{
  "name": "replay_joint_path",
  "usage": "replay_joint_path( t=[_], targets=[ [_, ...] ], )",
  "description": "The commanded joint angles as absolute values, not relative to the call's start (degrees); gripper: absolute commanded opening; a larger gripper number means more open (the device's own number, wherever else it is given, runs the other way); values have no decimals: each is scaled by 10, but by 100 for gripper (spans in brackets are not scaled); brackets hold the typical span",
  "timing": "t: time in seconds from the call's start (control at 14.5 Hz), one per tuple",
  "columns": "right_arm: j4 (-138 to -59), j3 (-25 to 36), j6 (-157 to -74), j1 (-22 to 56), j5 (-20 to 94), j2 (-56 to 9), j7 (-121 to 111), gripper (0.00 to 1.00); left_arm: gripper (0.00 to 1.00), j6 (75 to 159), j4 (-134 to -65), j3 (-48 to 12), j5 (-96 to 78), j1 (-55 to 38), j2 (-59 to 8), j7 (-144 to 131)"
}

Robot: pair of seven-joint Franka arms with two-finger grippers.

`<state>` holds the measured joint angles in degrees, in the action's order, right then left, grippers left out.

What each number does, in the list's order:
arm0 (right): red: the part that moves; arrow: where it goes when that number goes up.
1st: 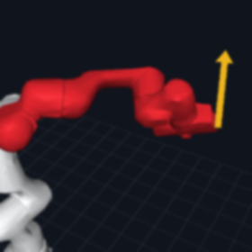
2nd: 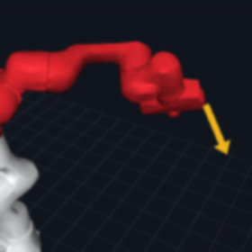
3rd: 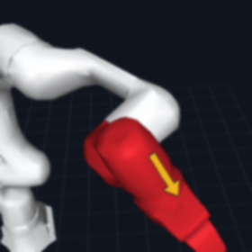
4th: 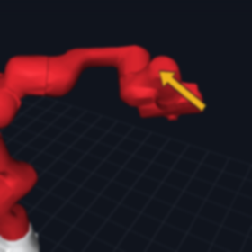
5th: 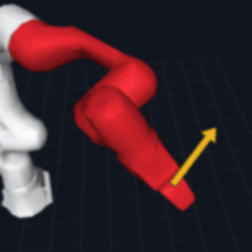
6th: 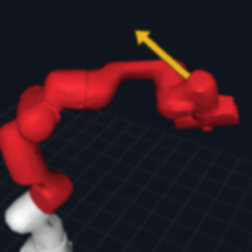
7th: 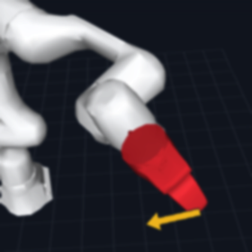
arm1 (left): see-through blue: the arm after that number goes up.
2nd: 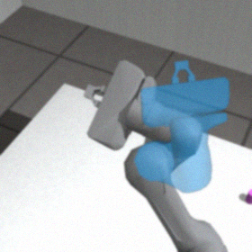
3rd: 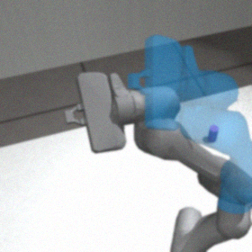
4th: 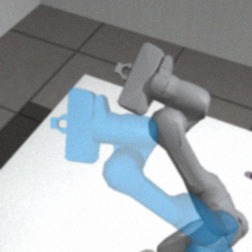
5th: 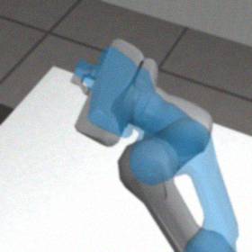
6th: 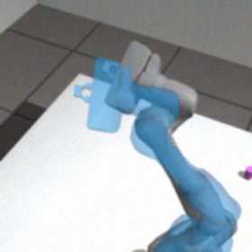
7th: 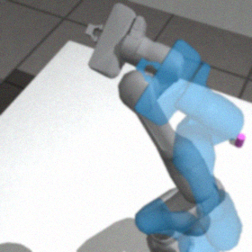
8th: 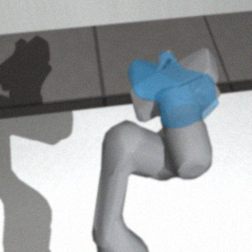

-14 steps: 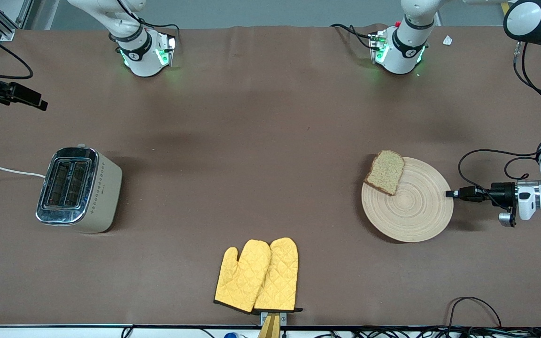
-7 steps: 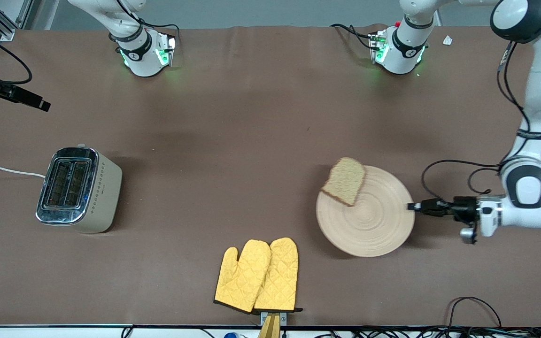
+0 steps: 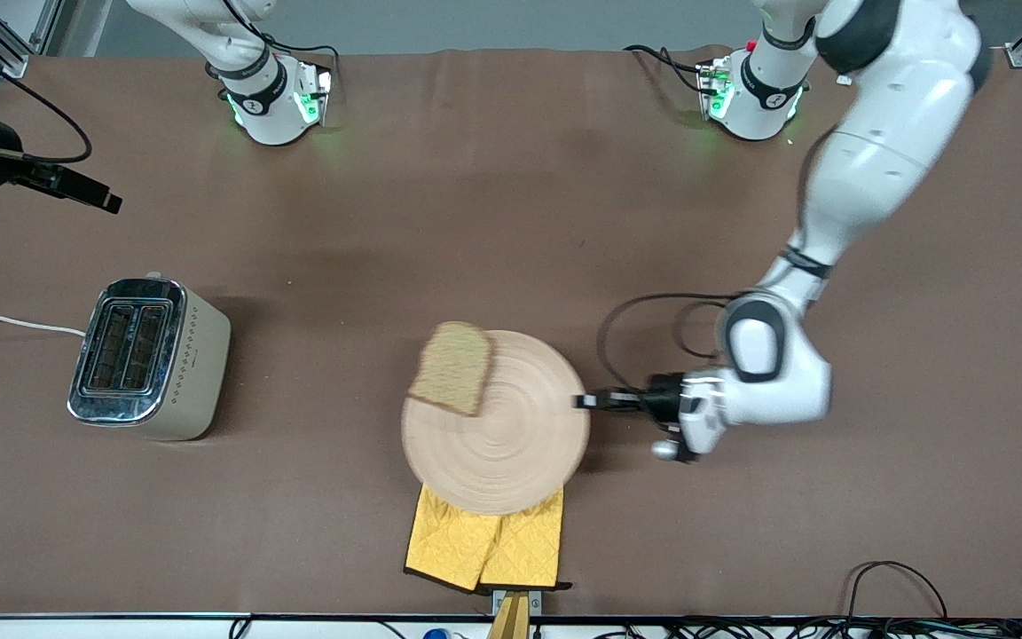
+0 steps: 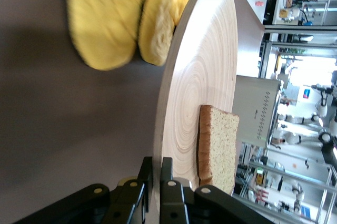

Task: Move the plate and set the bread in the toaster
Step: 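Grip the plate rim and slide the plate toward the toaster, then release the plate with the left gripper while the right gripper reaches the bread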

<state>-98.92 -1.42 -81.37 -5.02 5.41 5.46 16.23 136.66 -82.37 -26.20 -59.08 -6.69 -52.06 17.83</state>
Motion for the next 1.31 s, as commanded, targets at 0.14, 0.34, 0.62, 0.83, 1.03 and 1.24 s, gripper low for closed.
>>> replay_joint_path(
  t=[0.14, 0.34, 0.62, 0.83, 1.03, 1.24],
  targets=[
    [-1009, -17, -817, -68, 55, 62, 169, 100, 0, 1469, -794, -258, -694, -191, -548, 175],
    [-1074, -18, -908, -31, 50, 62, 199, 100, 0, 1510, -792, -258, -708, -232, -555, 181],
    [-1171, -17, -993, -34, 56, 81, 293, 100, 27, 1521, -794, -258, -708, -232, -559, 185],
    [-1175, -17, -1003, -30, 56, 83, 407, 100, 100, 1521, -795, -257, -700, -213, -552, 187],
    [-1190, -18, -1020, -7, 56, 80, 530, 100, 100, 1464, -816, -258, -671, -147, -536, 195],
    [-1214, -20, -1032, 44, 57, 97, 612, 100, 100, 1364, -817, -258, -587, -67, -520, 187]
  ],
)
